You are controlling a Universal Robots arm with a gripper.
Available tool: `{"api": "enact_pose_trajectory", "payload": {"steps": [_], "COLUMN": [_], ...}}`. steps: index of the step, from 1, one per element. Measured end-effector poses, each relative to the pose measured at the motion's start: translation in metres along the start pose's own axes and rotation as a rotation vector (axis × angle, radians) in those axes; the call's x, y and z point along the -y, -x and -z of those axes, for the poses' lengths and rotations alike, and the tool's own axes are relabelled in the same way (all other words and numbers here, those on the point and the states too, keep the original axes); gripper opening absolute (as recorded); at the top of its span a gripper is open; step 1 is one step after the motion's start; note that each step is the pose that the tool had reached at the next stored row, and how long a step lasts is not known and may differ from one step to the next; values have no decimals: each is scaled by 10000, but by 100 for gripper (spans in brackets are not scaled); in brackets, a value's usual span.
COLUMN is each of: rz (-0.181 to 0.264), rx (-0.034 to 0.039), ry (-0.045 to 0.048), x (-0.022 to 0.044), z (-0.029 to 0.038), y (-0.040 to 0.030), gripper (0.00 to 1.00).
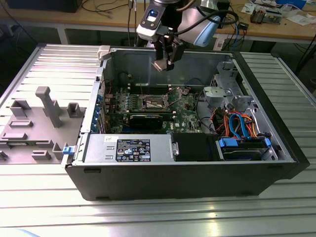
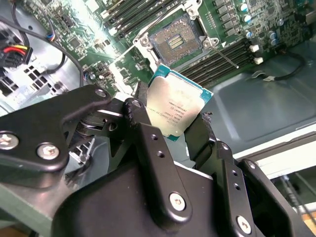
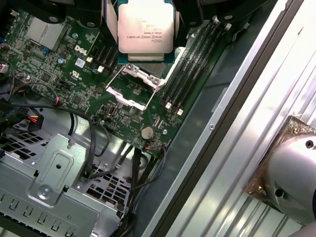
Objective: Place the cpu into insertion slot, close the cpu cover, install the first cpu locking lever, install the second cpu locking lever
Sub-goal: 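Place the cpu into insertion slot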
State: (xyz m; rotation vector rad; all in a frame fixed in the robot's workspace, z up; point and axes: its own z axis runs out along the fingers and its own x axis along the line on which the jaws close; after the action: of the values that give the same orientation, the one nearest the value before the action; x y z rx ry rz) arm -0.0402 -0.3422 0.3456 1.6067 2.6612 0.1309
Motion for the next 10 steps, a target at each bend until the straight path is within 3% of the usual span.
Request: {"api": "enact_pose_trajectory", "payload": {"steps": [5, 10], "rz": [-689, -877], "rx": [59, 74], "ry": [9, 8], "x": [2, 2], "z": [-20, -23], "y": [1, 1], "gripper": [54, 54]}}
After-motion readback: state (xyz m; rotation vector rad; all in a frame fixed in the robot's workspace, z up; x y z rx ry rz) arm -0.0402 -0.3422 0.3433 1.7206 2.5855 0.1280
